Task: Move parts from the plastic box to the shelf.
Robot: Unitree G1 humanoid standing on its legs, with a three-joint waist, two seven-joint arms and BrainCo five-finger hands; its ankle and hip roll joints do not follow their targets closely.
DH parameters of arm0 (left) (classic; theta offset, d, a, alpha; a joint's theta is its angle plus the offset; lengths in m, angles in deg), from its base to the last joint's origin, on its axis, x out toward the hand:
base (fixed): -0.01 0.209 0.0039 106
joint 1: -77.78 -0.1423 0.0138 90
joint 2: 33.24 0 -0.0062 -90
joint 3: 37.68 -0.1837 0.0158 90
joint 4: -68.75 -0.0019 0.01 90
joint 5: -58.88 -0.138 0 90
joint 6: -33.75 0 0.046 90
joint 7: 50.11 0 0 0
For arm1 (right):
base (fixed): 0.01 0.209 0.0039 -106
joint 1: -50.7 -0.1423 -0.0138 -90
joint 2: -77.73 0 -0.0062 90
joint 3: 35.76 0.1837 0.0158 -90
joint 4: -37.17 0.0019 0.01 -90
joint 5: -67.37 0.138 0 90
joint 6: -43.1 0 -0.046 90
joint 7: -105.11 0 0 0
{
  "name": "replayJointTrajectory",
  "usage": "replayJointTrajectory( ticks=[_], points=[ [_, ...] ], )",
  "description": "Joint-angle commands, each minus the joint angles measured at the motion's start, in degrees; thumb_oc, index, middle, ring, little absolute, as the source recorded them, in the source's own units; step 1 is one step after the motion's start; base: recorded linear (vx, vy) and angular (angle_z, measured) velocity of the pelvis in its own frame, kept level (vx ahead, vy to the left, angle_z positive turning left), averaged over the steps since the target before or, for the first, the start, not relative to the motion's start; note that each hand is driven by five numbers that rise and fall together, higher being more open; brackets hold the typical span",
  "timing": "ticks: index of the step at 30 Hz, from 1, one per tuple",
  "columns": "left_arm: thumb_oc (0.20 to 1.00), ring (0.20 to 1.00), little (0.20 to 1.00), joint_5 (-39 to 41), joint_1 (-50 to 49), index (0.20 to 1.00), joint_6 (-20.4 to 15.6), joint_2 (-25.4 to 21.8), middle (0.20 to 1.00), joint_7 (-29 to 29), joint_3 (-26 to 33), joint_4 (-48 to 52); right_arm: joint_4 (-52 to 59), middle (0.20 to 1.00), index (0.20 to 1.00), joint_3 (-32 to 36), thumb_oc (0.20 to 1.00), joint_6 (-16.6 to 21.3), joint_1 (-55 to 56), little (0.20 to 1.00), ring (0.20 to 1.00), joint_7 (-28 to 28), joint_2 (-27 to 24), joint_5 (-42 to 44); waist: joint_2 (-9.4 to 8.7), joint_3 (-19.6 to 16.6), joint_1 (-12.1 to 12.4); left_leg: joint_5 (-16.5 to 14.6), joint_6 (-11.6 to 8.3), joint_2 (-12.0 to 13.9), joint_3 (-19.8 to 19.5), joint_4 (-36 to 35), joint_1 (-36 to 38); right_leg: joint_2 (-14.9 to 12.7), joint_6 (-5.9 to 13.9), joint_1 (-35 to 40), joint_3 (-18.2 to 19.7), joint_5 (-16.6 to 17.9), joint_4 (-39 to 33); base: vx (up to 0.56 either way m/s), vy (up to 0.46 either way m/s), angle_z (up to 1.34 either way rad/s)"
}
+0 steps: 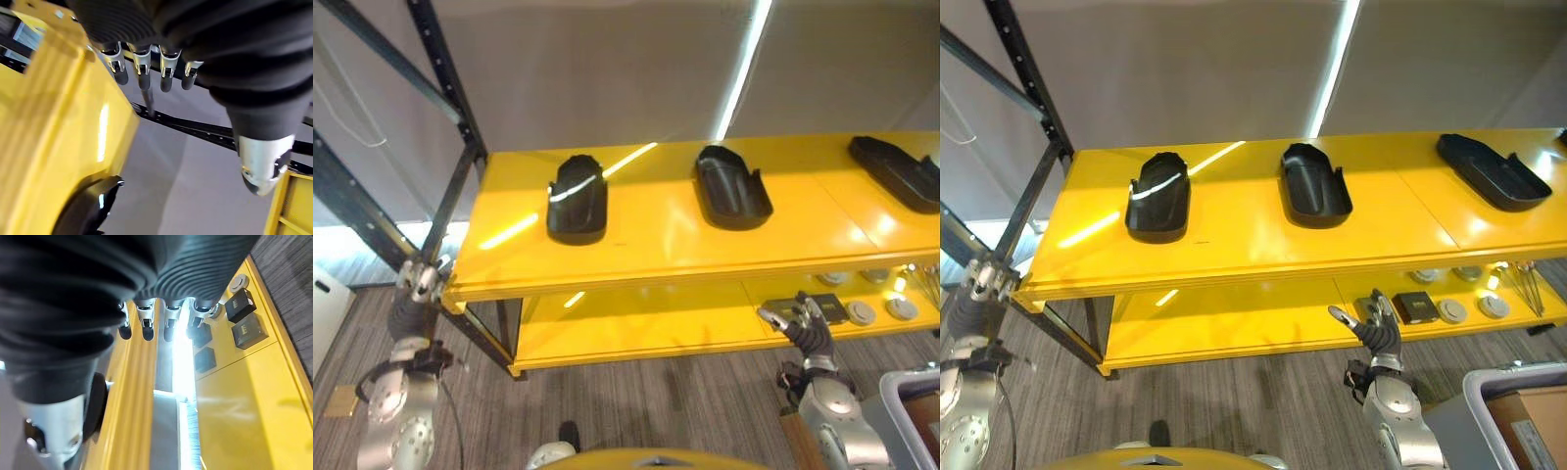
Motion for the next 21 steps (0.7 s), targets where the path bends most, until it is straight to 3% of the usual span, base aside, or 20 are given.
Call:
replayJointTrajectory(
  ticks=[1,3,5,7,8,9,11,12,13,17,21],
  points=[
    [1.000,1.000,1.000,-7.2,3.7,1.000,0.4,-2.3,1.000,-2.9,-0.4,-1.9,-3.2,1.000,1.000,1.1,1.000,4.4,-4.7,1.000,1.000,-1.8,0.8,-0.4,-1.01,1.4,0.7,-3.9,-2.60,4.5,0.7,2.0,3.7,-1.7,1.14,-5.1,-1.2,2.1,1.5,-0.03,-0.020,0.18],
    [1.000,1.000,1.000,-12.9,3.5,1.000,0.6,-2.9,1.000,-1.3,-2.1,-6.6,-7.8,1.000,1.000,0.7,1.000,4.9,-5.5,1.000,1.000,-3.5,1.2,-1.5,-1.07,1.3,0.8,-3.8,-2.60,4.6,0.7,1.9,3.5,-1.6,1.10,-5.2,-1.3,2.1,1.6,-0.02,-0.018,0.07],
    [1.000,1.000,1.000,-17.4,2.8,1.000,2.6,-3.6,1.000,0.1,-4.7,-13.4,-13.4,1.000,1.000,0.2,1.000,2.1,-6.4,1.000,1.000,-5.5,1.1,-0.4,-1.05,1.2,1.0,-3.8,-2.57,4.7,0.9,1.9,3.3,-1.5,1.01,-5.5,-1.4,2.0,1.7,0.00,0.000,0.00],
    [1.000,1.000,1.000,-18.7,2.4,1.000,1.7,-3.1,1.000,0.6,-6.8,-18.8,-17.7,1.000,1.000,0.2,1.000,1.1,-6.8,1.000,1.000,-5.6,1.5,0.9,-1.05,1.2,1.2,-3.9,-2.56,4.8,1.0,1.9,3.1,-1.3,1.02,-5.7,-1.4,1.9,1.8,0.00,0.000,0.00],
    [1.000,1.000,1.000,-18.3,2.1,1.000,2.3,-2.7,1.000,1.2,-7.9,-21.9,-20.6,1.000,1.000,0.1,1.000,0.3,-7.0,1.000,1.000,-5.0,1.3,1.7,-1.06,1.2,1.3,-3.8,-2.54,4.8,1.0,1.9,3.0,-1.2,0.88,-5.8,-1.5,1.9,1.9,-0.03,-0.050,0.01],
    [1.000,1.000,1.000,-19.6,1.5,1.000,-0.7,-0.6,1.000,2.4,-9.9,-31.8,-27.9,1.000,1.000,-0.4,1.000,-0.2,-7.2,1.000,1.000,-3.3,2.4,0.6,-1.20,1.5,1.7,-4.0,-2.48,4.9,0.9,2.2,2.8,-1.1,0.86,-5.8,-1.5,1.8,2.0,-0.02,-0.046,0.01],
    [1.000,1.000,1.000,-19.3,1.7,1.000,-2.5,1.2,1.000,1.9,-10.4,-38.6,-32.2,1.000,1.000,-1.3,1.000,-0.5,-7.5,1.000,1.000,-2.0,3.0,1.4,-1.34,1.7,2.0,-4.0,-2.34,5.0,0.8,2.2,2.8,-1.0,0.72,-5.7,-1.5,1.9,1.9,-0.01,-0.048,-0.01],
    [1.000,1.000,1.000,-20.5,2.1,1.000,-2.2,2.4,1.000,3.0,-10.8,-41.8,-34.7,1.000,1.000,-1.8,1.000,-1.7,-7.7,1.000,1.000,-0.8,3.6,1.3,-1.41,1.9,2.1,-4.2,-2.23,5.0,0.7,2.2,3.0,-0.9,0.65,-5.5,-1.5,1.7,2.0,-0.01,-0.068,0.09],
    [1.000,1.000,1.000,-23.4,4.0,1.000,-1.9,5.0,1.000,4.8,-10.7,-52.8,-41.0,1.000,1.000,-3.7,1.000,-4.2,-8.7,1.000,1.000,1.4,5.4,-2.0,-1.67,2.0,2.2,-4.3,-2.04,5.0,0.6,2.3,2.9,-0.7,0.61,-5.5,-1.4,1.6,2.0,-0.01,-0.058,0.11],
    [1.000,1.000,1.000,-23.6,7.9,1.000,-1.7,8.3,1.000,6.3,-10.4,-70.6,-57.3,1.000,1.000,-7.6,1.000,-6.1,-10.3,1.000,1.000,5.0,9.4,-7.4,-1.93,1.9,2.4,-4.4,-1.72,4.9,0.4,2.6,2.8,-0.6,0.77,-5.3,-1.0,1.6,1.8,0.00,-0.024,0.10],
    [1.000,1.000,1.000,-24.5,9.7,1.000,-2.8,9.0,1.000,6.1,-10.9,-73.3,-62.5,1.000,1.000,-8.8,1.000,-6.3,-10.4,1.000,1.000,6.7,11.1,-8.7,-1.67,1.8,2.2,-4.8,-1.42,4.8,0.1,2.7,3.3,-0.5,0.65,-4.9,-0.6,1.5,1.9,0.02,0.016,0.01]
  ],
)
